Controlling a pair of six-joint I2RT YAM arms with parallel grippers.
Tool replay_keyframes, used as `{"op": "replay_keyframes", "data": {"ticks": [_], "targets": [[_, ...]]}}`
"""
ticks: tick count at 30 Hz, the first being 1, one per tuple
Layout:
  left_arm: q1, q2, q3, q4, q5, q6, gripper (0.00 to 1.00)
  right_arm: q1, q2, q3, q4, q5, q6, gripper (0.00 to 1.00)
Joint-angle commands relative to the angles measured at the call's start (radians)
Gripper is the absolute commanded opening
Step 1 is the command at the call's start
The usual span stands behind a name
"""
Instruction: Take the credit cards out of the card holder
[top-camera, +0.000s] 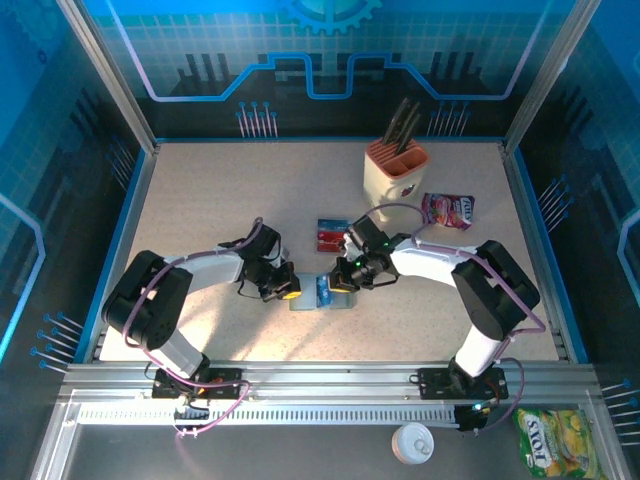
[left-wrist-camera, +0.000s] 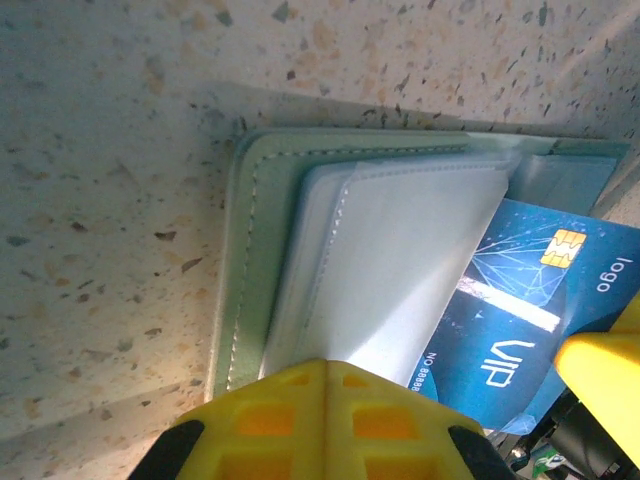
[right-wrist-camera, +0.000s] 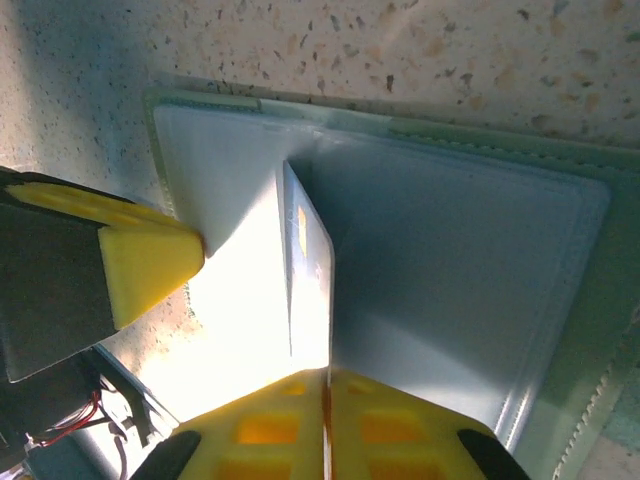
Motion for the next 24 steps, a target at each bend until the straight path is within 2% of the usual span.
{"op": "replay_keyframes", "data": {"ticks": [1,12,21,24], "targets": [[0.016,0.014,0.011,-0.081,-0.037,0.027,0.0,-0.009,-0.032,0.034,-0.054,0.025,-0.024,0.09],[0.015,-0.02,0.026,-0.056,-0.002,0.021,0.05,-0.03,-0.039,0.146,-0.161,0.047,-0.183,0.06],[0.015,-0.019,0.059,-0.079,-0.004,0.034,0.12,-0.036,-0.009,0.32,-0.419,0.163,-0.605,0.05],[0.014,-0.02,0.069,-0.084,-0.005,0.031,0.17,-0.036,0.017,0.382,-0.507,0.207,-0.752,0.05]]}}
